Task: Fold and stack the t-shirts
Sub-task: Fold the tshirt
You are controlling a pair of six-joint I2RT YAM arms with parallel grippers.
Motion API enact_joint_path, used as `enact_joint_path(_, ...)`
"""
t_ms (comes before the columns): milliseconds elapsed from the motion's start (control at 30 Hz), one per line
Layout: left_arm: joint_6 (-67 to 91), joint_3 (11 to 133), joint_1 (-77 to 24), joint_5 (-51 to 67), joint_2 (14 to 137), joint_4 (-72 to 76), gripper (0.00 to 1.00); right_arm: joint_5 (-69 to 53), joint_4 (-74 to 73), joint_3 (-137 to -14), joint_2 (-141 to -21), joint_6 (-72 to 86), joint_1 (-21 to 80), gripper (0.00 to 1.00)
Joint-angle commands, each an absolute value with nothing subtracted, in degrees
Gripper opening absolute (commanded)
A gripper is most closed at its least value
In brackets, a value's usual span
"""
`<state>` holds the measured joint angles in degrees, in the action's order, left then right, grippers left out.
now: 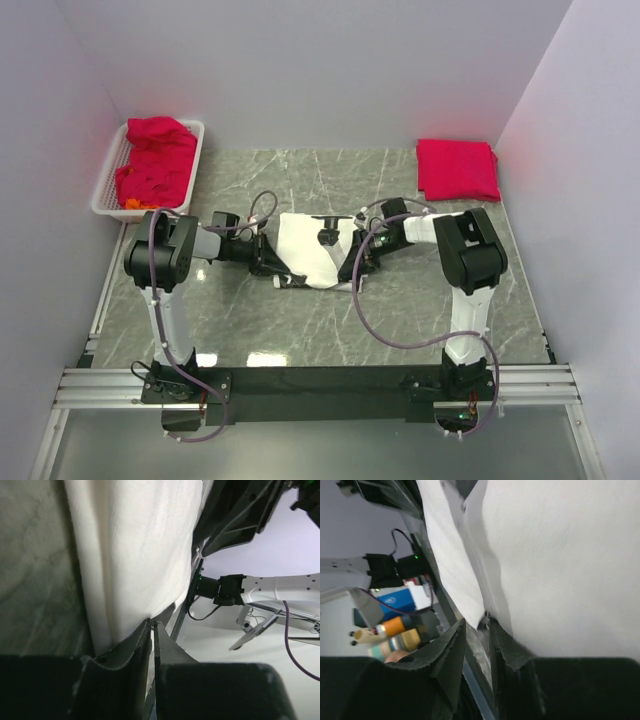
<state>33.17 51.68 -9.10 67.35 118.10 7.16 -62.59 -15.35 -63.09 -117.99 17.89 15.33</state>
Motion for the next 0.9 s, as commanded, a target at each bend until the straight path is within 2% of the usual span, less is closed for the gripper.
enact_joint_path(0, 29.44, 50.10, -8.70, 63.36, 114.27, 6.24, 0.15, -58.36, -25.04, -64.60, -110.14, 8.18, 14.94, 0.33)
enact_joint_path(167, 29.35, 48.96, -9.40, 66.53, 105.75, 8.34, 0.14, -60.38, -23.03, -61.70, -102.93, 7.47, 18.27, 0.33)
enact_joint_path(300, 28.39, 48.78, -12.56, 67.41, 101.95, 6.87, 0.14, -60.47, -22.59, -59.95, -103.97, 7.56, 20.83, 0.32)
enact_joint_path(633, 31.20, 47.37, -13.98, 61.97, 114.95, 7.65, 0.10, -55.91, -24.77, -60.12, -115.83, 4.67, 19.16, 0.30)
enact_joint_path(867, 27.17, 51.23, -11.34, 60.47, 115.14, 3.96, 0.12, -47.47, -31.37, -65.12, -116.28, 2.47, 18.46, 0.29)
